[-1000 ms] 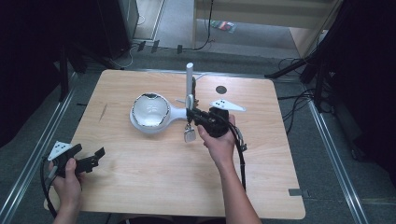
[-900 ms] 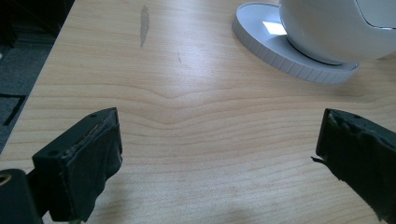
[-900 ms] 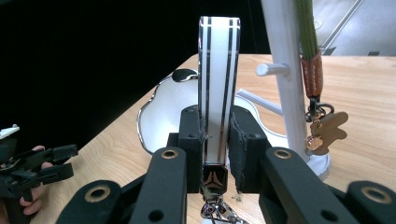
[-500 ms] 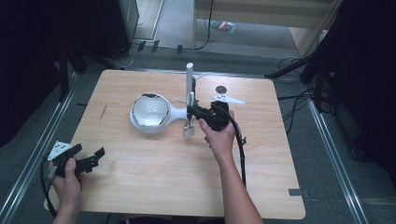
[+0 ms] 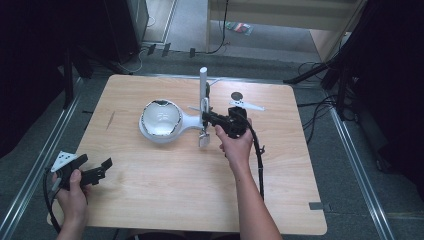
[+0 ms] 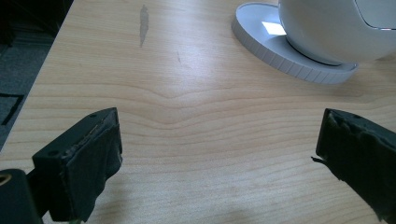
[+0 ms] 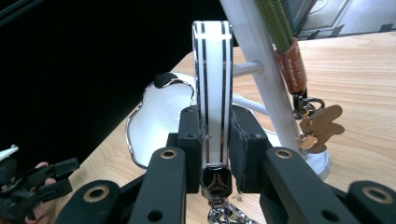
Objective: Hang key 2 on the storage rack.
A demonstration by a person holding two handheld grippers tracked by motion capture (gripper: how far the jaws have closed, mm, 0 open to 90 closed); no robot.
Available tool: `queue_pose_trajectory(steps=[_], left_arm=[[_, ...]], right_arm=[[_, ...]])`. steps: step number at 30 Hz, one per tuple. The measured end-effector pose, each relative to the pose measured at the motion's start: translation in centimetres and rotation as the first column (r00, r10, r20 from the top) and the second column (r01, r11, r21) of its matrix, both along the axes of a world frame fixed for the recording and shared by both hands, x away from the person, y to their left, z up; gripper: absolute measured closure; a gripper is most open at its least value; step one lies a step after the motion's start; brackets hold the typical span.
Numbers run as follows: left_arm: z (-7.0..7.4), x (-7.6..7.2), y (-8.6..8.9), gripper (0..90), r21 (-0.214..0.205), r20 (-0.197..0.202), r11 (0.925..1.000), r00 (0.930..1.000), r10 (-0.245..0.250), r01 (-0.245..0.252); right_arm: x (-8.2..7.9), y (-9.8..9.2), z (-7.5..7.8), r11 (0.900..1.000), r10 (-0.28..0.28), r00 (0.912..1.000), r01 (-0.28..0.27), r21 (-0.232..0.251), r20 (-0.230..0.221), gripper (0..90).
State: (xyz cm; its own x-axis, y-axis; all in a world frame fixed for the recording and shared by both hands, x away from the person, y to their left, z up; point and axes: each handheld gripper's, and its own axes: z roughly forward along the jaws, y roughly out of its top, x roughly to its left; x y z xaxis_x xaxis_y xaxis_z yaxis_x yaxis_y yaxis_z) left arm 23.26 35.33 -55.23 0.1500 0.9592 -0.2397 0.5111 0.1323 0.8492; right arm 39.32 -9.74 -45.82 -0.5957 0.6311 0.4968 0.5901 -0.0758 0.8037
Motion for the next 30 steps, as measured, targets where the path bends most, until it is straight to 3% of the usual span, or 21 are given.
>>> queue_pose_trajectory(steps=[15,19,25,26,28,29,30], left_arm=[[-0.01,0.01,-0.02,0.7,0.002,0.002,1.0000,1.0000,-0.001,0.001],[-0.01,0.02,-0.03,0.7,0.003,0.001,1.0000,1.0000,-0.002,0.002],[-0.01,0.02,-0.01,0.7,0.002,0.001,1.0000,1.0000,-0.001,0.001],[-0.01,0.02,-0.02,0.7,0.002,0.001,1.0000,1.0000,-0.002,0.002],[-0.01,0.01,-0.02,0.7,0.002,0.002,1.0000,1.0000,-0.002,0.002],[-0.01,0.02,-0.02,0.7,0.002,0.001,1.0000,1.0000,-0.002,0.002],[-0.01,0.01,-0.02,0.7,0.002,0.002,1.0000,1.0000,-0.002,0.002]], right_arm=[[0.52,-0.71,-0.20,0.9978,-0.066,0.9971,0.066,-0.003,-0.038,74.8],[0.55,-0.51,-0.28,0.9940,-0.106,0.9942,0.105,-0.031,-0.019,71.0],[0.54,-0.70,-0.03,0.9858,-0.164,0.9864,0.164,-0.035,0.007,66.3],[0.49,-0.81,0.07,0.9822,-0.177,0.9838,0.178,-0.059,0.032,63.8],[0.35,-0.83,0.17,0.9807,-0.182,0.9828,0.184,-0.068,0.032,61.7],[0.13,-0.80,0.31,0.9719,-0.197,0.9777,0.204,-0.117,0.074,55.3],[0.13,-0.80,0.31,0.9719,-0.197,0.9777,0.204,-0.117,0.074,55.3]])
